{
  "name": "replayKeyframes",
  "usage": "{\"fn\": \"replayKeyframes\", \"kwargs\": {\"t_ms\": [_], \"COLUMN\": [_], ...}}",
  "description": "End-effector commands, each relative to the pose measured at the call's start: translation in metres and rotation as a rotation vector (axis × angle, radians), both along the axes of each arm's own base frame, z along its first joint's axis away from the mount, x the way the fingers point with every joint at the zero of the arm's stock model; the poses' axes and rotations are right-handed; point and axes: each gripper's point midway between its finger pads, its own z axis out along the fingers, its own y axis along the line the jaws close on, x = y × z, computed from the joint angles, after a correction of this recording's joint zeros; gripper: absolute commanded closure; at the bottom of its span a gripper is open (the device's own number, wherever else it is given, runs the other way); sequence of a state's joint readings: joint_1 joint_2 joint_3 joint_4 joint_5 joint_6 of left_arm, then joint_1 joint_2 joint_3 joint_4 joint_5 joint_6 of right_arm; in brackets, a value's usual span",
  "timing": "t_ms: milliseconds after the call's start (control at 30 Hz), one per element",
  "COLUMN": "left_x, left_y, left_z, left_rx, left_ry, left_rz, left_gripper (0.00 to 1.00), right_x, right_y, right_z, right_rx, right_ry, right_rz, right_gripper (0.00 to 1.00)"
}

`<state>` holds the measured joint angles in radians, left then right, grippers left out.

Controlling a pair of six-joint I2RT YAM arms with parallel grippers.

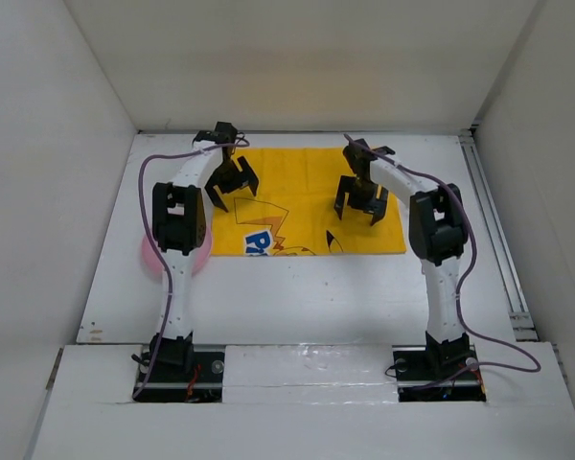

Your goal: Set the dinner table for one person

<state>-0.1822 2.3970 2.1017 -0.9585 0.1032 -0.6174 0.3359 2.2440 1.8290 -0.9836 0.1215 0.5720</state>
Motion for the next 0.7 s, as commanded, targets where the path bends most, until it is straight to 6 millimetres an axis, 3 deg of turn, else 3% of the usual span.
{"fn": "replayKeyframes", "kwargs": {"t_ms": [0, 67, 167, 500, 600, 667], "left_x": [0.029, 0.039, 0.039, 0.025, 0.024, 0.024], "left_y": [0.023, 0.022, 0.022, 0.015, 0.015, 0.015], "left_z": [-0.036, -0.026, -0.031, -0.03, -0.029, -0.027], "left_rx": [0.065, 0.062, 0.064, 0.013, 0.012, 0.012], "left_ry": [-0.044, -0.076, -0.063, -0.054, -0.059, -0.057], "left_rz": [-0.005, -0.013, -0.013, -0.004, -0.004, -0.004], "left_gripper": [0.0, 0.0, 0.0, 0.0, 0.0, 0.0], "right_x": [0.009, 0.009, 0.016, 0.028, 0.023, 0.027], "right_y": [-0.011, -0.011, -0.009, -0.007, -0.01, -0.009], "right_z": [-0.029, -0.029, -0.023, -0.024, -0.027, -0.017], "right_rx": [-0.05, -0.052, -0.044, -0.051, -0.07, -0.06], "right_ry": [0.017, 0.022, 0.001, 0.0, 0.023, -0.008], "right_rz": [-0.014, -0.014, -0.015, 0.026, 0.025, 0.024], "right_gripper": [0.0, 0.0, 0.0, 0.0, 0.0, 0.0]}}
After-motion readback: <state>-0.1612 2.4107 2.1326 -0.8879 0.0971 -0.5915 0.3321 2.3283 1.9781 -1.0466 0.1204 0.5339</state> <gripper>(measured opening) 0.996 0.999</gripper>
